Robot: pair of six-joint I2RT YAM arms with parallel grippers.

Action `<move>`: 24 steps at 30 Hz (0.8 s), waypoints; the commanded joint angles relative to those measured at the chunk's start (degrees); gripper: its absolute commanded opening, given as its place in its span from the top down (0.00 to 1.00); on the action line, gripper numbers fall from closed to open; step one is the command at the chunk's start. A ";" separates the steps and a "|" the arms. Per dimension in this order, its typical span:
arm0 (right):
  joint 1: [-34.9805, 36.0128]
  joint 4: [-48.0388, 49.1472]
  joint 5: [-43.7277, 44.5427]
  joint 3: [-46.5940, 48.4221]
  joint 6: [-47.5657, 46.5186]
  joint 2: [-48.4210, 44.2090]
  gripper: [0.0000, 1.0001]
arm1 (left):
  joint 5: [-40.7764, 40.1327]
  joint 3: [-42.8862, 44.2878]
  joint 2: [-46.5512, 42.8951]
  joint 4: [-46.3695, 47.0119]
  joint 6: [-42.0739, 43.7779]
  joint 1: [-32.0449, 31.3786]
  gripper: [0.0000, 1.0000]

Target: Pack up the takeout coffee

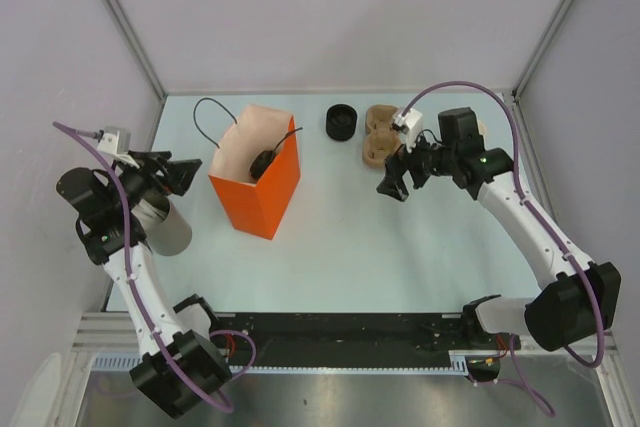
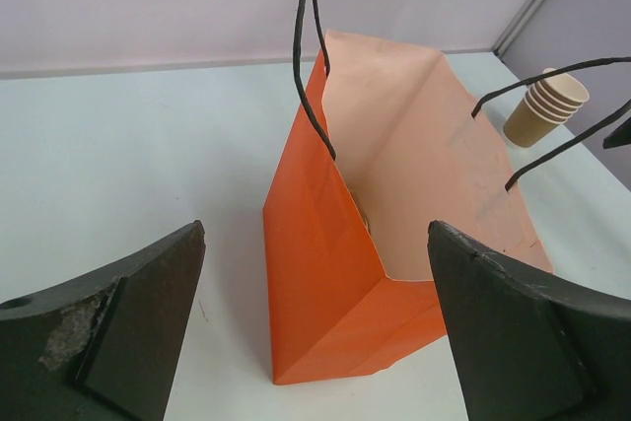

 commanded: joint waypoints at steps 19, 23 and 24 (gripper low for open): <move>-4.33 15.34 35.74 -0.28 17.13 -8.21 0.00 | -6.40 1.07 -7.55 0.57 3.00 0.36 0.00; -4.33 16.74 43.56 -0.28 16.34 -11.97 0.00 | -8.87 1.07 -9.92 0.21 3.62 0.36 0.01; -4.41 17.27 44.71 -0.28 16.17 -12.77 0.00 | -9.32 1.07 -10.54 0.21 3.89 0.36 0.01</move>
